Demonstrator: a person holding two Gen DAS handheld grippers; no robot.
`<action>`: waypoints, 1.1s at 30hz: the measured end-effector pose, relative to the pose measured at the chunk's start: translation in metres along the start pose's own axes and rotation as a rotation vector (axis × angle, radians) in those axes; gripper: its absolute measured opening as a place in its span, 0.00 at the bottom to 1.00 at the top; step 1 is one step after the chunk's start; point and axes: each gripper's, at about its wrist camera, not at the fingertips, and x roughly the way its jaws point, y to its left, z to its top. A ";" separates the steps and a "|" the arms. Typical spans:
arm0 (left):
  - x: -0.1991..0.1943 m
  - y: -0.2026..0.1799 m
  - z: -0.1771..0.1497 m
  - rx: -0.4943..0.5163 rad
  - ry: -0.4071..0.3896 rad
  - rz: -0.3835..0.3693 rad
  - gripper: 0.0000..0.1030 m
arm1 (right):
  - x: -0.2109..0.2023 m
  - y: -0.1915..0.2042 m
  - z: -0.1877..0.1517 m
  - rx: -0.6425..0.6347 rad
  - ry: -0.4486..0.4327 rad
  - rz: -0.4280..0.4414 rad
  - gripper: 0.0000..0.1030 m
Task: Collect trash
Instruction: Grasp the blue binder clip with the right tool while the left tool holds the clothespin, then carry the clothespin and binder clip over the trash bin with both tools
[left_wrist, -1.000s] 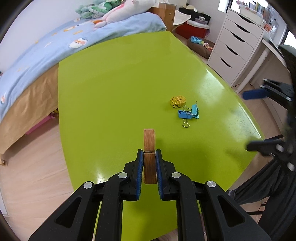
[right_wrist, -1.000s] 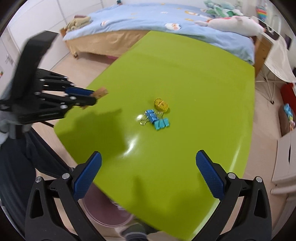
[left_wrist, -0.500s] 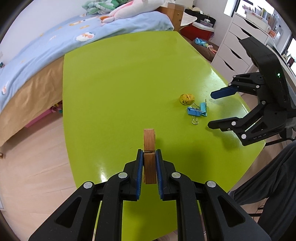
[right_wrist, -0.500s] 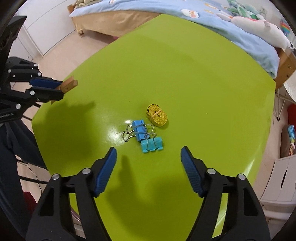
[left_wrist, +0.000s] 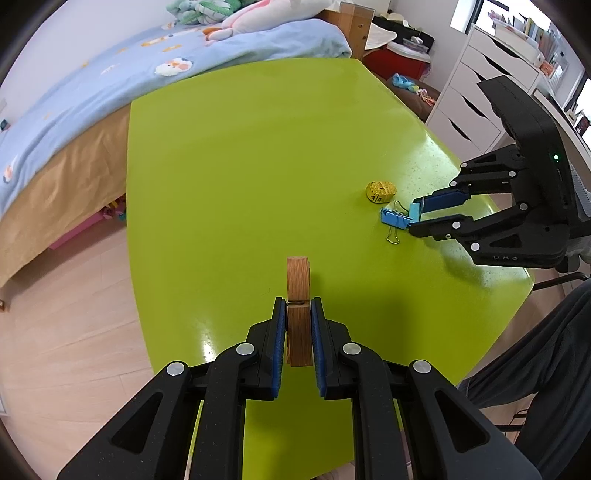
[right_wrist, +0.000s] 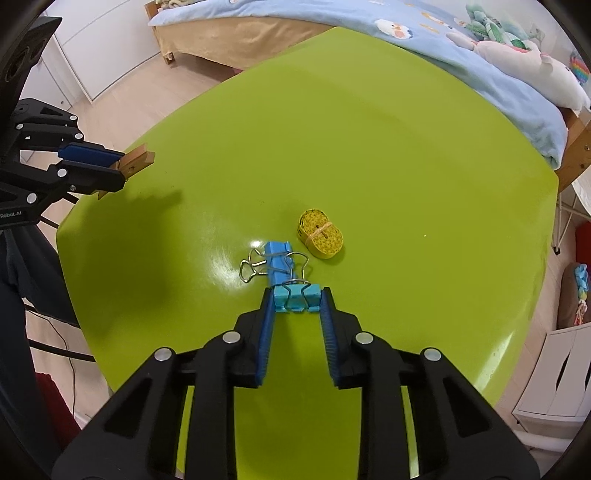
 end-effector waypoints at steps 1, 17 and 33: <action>0.000 0.000 0.000 0.002 -0.001 0.000 0.13 | -0.002 0.000 -0.001 0.003 -0.002 -0.003 0.24; -0.056 -0.036 -0.021 0.041 -0.096 -0.026 0.13 | -0.088 0.033 -0.036 0.189 -0.129 -0.008 0.24; -0.114 -0.091 -0.089 0.082 -0.193 -0.064 0.13 | -0.166 0.117 -0.108 0.221 -0.243 -0.009 0.24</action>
